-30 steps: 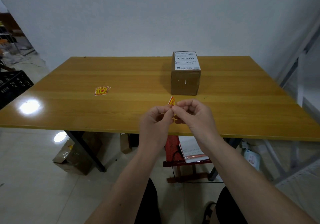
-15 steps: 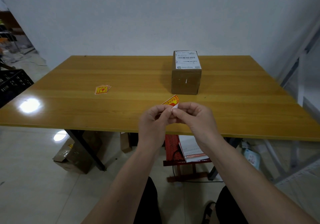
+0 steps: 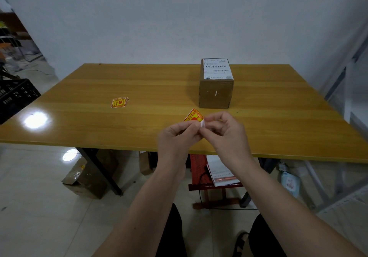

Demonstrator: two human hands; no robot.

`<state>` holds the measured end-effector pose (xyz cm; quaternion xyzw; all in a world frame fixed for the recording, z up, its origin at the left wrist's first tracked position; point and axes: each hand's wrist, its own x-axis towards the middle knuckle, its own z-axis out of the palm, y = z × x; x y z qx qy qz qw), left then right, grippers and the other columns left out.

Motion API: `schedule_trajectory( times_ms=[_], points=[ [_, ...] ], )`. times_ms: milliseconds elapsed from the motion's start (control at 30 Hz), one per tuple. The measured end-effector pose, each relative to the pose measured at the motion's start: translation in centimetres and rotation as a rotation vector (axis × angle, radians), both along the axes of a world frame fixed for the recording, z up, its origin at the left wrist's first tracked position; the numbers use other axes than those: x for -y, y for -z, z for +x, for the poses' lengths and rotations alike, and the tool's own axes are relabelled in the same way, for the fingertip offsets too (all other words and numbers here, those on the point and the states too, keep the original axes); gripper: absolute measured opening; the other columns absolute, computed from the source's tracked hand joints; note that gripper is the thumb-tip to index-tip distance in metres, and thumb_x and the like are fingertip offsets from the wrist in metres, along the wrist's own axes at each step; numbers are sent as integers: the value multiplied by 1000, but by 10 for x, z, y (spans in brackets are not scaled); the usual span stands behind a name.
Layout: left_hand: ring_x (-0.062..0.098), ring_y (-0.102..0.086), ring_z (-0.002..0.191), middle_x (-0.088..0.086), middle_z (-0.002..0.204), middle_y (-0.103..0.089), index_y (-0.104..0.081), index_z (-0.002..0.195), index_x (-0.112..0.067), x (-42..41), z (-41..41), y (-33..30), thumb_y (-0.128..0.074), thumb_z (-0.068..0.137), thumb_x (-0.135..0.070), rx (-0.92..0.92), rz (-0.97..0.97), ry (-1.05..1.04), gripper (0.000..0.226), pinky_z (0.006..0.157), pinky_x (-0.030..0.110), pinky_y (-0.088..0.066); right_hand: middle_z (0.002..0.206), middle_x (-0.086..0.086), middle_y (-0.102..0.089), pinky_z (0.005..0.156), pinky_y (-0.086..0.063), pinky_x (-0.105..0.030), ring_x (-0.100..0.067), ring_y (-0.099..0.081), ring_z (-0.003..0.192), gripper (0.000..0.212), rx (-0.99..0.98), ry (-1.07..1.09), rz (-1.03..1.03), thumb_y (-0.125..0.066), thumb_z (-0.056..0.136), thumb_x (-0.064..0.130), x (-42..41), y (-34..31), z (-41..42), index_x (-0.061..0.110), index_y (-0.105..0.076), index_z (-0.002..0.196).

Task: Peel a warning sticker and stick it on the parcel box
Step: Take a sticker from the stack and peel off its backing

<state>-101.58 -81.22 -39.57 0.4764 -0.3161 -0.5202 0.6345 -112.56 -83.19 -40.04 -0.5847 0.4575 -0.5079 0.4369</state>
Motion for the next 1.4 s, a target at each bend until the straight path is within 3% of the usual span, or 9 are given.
schedule_trajectory(
  times_ms=[167, 333, 500, 667, 833, 1000, 1233, 1400],
  points=[
    [27, -71, 83, 19, 87, -74, -73, 82, -1, -2, 0, -1, -66, 83, -4, 39, -25, -28, 7, 73, 26, -59, 73, 4, -74, 80, -58, -35, -18, -72, 79, 11, 38, 20, -3, -67, 84, 8, -1, 1, 4, 18, -63, 83],
    [16, -69, 86, 3, 82, -75, -76, 73, -22, 1, 2, 8, -70, 80, -12, 209, -15, -98, 13, 87, 35, -55, 77, -7, -72, 72, -56, -28, -14, -67, 72, 4, 7, 63, 3, -68, 83, 11, 1, 0, 2, 9, -71, 81],
    [18, -70, 93, 6, 92, -76, -76, 92, -14, -1, 1, 8, -67, 82, -11, 267, -60, -7, 14, 88, 35, -55, 79, -15, -72, 69, -56, -27, -13, -64, 68, 9, 36, 63, 71, -69, 82, 11, 3, -1, -2, 3, -73, 82],
    [19, -70, 97, 8, 94, -76, -75, 93, -10, -3, 1, 4, -63, 82, -10, 138, -30, 54, 17, 89, 34, -53, 77, -16, -71, 67, -55, -23, -11, -62, 65, 6, 37, 55, 91, -68, 82, 8, 4, -2, -4, 4, -72, 80],
    [26, -71, 92, 15, 87, -75, -75, 82, -6, 2, 1, 4, -67, 81, -9, 100, 21, -1, 8, 84, 32, -56, 78, -15, -70, 66, -55, -23, -11, -62, 67, 6, 35, 42, 86, -69, 81, 10, 2, -3, -5, 5, -71, 79],
    [26, -70, 94, 17, 94, -74, -72, 90, 0, 4, 1, 8, -64, 84, -8, 36, 49, 19, 13, 85, 33, -55, 74, -7, -70, 66, -56, -21, -9, -63, 65, 6, 105, 41, 150, -69, 81, 10, 4, -1, -6, 7, -71, 77],
    [25, -69, 95, 20, 101, -71, -68, 96, 5, 6, 4, 11, -61, 87, -6, -47, 66, 38, 16, 87, 34, -56, 70, -8, -67, 77, -54, -37, -19, -60, 66, 11, 259, 33, 262, -69, 80, 6, 6, 1, -8, 9, -69, 70],
    [25, -70, 94, 20, 102, -71, -67, 98, 5, 6, 5, 12, -60, 87, -6, -64, 75, 23, 17, 84, 31, -57, 57, 2, -65, 75, -53, -36, -16, -59, 60, 16, 296, 26, 281, -69, 80, 5, 7, 2, -7, 11, -69, 65]
  ],
)
